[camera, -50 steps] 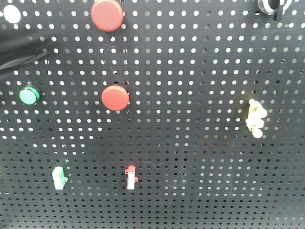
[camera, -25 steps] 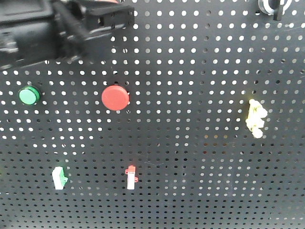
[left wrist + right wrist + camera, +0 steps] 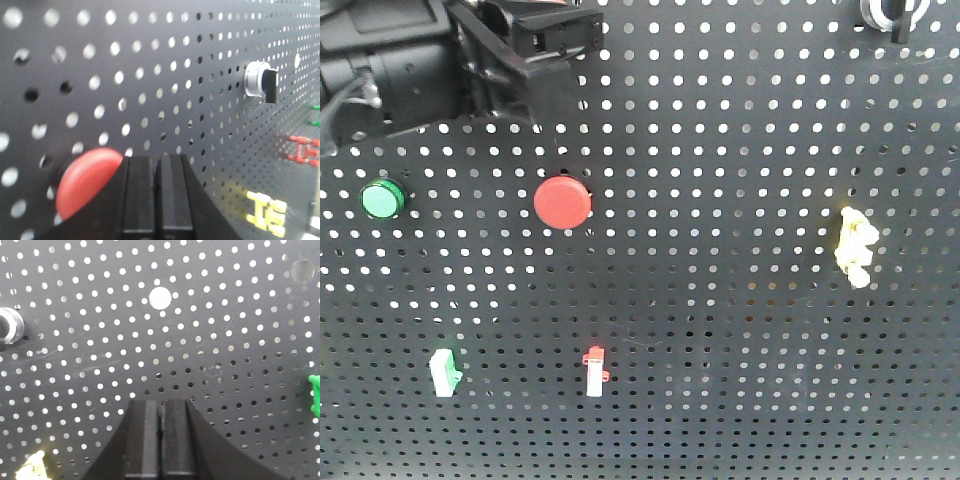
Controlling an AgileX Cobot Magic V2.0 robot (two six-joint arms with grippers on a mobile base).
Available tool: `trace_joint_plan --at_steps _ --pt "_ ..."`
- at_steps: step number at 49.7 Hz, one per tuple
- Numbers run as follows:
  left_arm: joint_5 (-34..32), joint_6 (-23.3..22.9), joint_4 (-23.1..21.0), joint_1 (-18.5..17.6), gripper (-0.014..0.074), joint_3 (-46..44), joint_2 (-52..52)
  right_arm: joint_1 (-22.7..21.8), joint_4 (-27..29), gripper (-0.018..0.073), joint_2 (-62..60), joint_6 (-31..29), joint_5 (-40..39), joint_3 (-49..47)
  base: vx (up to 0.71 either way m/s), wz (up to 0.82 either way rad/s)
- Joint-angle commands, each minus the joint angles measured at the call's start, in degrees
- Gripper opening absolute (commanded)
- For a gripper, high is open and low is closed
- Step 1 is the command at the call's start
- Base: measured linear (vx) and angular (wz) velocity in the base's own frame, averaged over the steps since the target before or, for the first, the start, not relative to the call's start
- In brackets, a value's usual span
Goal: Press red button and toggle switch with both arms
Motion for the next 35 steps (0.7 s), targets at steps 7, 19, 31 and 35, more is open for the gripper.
trace_joint_plan --at_steps 7,19,31,35 --pt "-3.5 -0.6 0.4 1.6 0.0001 -1.7 -2.2 -0.4 0.8 -0.0003 0.9 -0.5 -4.3 -1.7 0.0 0.0" --pt "2.8 1.2 2.8 1.6 0.0001 2.4 -10.1 -0.4 3.2 -0.0003 -0.8 -1.6 -3.1 -1.8 0.0 0.0" --pt "-0.3 0.8 3.2 1.6 0.0001 19.7 -20.3 -0.4 16.8 -0.0003 1.7 -16.1 4.9 -5.2 0.0 0.0" --pt "-3.3 0.2 3.0 1.6 0.0001 26.9 -23.2 -0.4 26.0 -0.0003 4.2 -26.5 7.3 -7.2 0.0 0.0"
